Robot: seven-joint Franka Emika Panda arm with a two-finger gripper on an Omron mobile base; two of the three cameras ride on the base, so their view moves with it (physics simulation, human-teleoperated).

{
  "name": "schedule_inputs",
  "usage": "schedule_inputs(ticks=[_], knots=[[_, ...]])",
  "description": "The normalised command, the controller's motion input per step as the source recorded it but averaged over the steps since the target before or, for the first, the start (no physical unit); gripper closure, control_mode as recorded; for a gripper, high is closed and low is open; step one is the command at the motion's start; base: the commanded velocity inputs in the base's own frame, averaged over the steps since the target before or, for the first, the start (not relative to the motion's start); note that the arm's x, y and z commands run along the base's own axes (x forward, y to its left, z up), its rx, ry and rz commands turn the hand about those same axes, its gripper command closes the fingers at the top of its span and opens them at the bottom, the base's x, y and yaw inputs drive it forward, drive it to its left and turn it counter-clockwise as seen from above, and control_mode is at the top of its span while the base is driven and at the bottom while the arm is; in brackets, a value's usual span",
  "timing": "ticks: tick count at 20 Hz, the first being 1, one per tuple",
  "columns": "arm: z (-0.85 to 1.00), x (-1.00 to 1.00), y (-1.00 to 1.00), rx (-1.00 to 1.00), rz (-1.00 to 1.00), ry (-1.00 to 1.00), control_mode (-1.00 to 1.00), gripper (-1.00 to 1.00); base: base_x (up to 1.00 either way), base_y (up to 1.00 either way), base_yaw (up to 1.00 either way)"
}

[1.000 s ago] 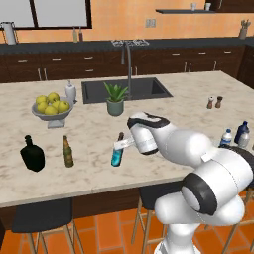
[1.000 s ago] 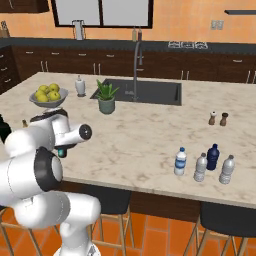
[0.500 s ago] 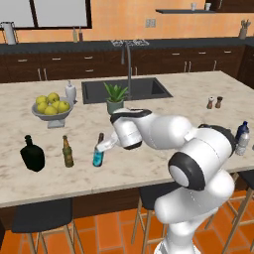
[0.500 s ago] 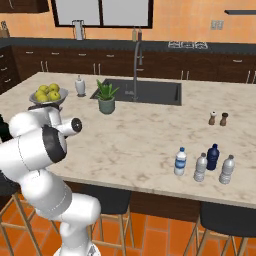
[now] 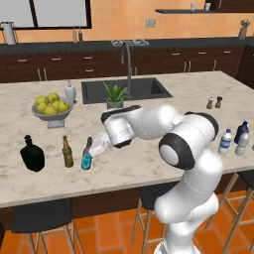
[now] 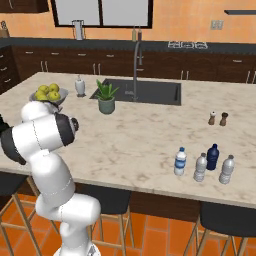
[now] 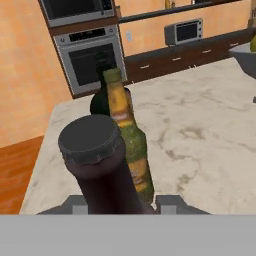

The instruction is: Move the plastic bottles in the middle to the plastics group, and the glass bottles in the middle to the glass group.

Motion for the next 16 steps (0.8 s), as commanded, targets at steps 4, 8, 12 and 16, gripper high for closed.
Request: schedule_inputs(ticks=[4,8,12,16], knots=[[-0.08,0.12,0.37,0.00,0.15,-0.04,-1.00,1.00,0.00,0.00,0.00],[-0.18,0.02,0.43,0.00,0.13,-0.06,-1.00,1.00,0.00,0.00,0.00],[-0.32,0.00,0.31,0.00,0.08,-0.09,-1.00,1.00,0.00,0.00,0.00],[-0.35,-0.02,0.13,0.00,0.02,-0.08,-1.00,1.00,0.00,0.00,0.00]])
